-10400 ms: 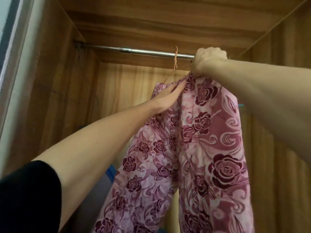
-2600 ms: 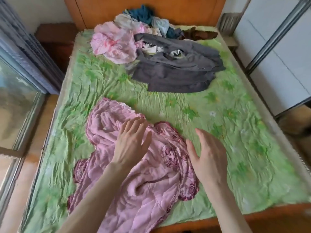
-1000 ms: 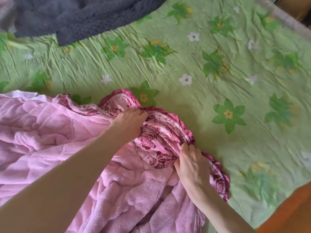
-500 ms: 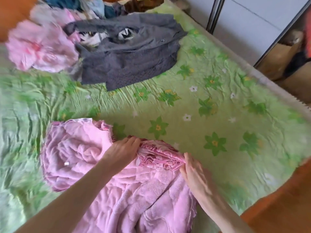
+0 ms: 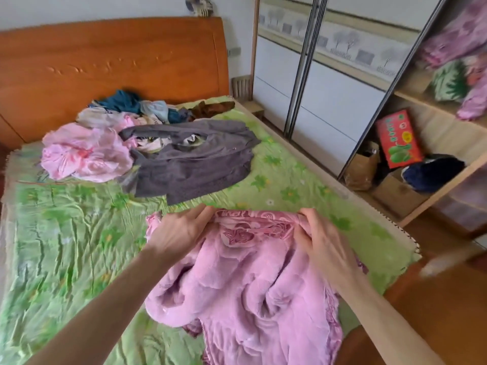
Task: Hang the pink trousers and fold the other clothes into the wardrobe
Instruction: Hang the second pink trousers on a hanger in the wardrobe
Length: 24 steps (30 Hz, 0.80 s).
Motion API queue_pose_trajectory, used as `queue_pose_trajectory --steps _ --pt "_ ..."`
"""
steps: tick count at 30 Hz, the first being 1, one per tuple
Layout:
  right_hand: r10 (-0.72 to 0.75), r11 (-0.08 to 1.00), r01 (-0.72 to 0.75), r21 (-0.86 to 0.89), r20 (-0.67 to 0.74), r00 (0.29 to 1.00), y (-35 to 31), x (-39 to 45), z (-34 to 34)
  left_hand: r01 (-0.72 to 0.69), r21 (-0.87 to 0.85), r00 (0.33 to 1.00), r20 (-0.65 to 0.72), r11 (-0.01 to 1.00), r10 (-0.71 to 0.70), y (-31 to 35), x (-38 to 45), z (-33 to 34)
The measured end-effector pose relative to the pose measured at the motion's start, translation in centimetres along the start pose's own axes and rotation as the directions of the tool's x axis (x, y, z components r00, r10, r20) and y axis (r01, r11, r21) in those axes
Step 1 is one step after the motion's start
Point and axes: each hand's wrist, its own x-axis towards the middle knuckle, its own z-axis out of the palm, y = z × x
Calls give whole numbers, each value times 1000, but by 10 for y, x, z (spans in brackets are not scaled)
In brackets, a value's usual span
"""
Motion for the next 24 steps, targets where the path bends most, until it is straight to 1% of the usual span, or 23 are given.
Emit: queue_pose_trajectory --steps 2,6,7,8,10,12,13,14,16,18,19,21,24 --pt "-17 999 15 -41 -45 999 7 1 -27 28 12 999 -30 1000 -27 10 16 -16" --pt "-84 970 33 -242 -203 976 18 6 -69 54 -23 994 -93 998 -56 37 48 -38" --pt "-79 970 23 -241 -227 971 21 7 -78 66 -28 992 -107 997 -69 45 58 -44" --pt "-43 980 -7 -201 -245 969 23 8 -88 74 -37 990 -120 997 -78 55 69 -49" --pt "98 991 -120 -63 -274 957 28 13 -106 67 -63 986 -150 996 -75 75 89 -57" --pt "228 974 -218 67 -312 922 38 23 -124 16 -107 983 -179 994 -35 93 113 -62" --pt "270 962 -244 121 -324 907 44 29 -135 -25 -131 982 -190 991 -1 101 126 -64" --pt "278 959 -242 146 -339 899 51 34 -146 -68 -148 979 -200 987 38 109 141 -65" --pt "220 975 -192 111 -370 903 71 43 -170 -140 -154 974 -198 978 109 121 169 -67" --pt "144 990 -133 55 -367 919 97 52 -196 -165 -148 971 -198 975 135 133 195 -66" --pt "108 994 -100 41 -353 929 111 56 -209 -150 -141 973 -196 979 121 139 206 -63" --pt "35 999 -33 11 -317 948 141 62 -237 -64 -92 979 -201 994 44 155 231 -57" --pt "-76 995 52 -88 -300 951 192 69 -273 27 5 958 -286 1000 -25 187 273 -49"
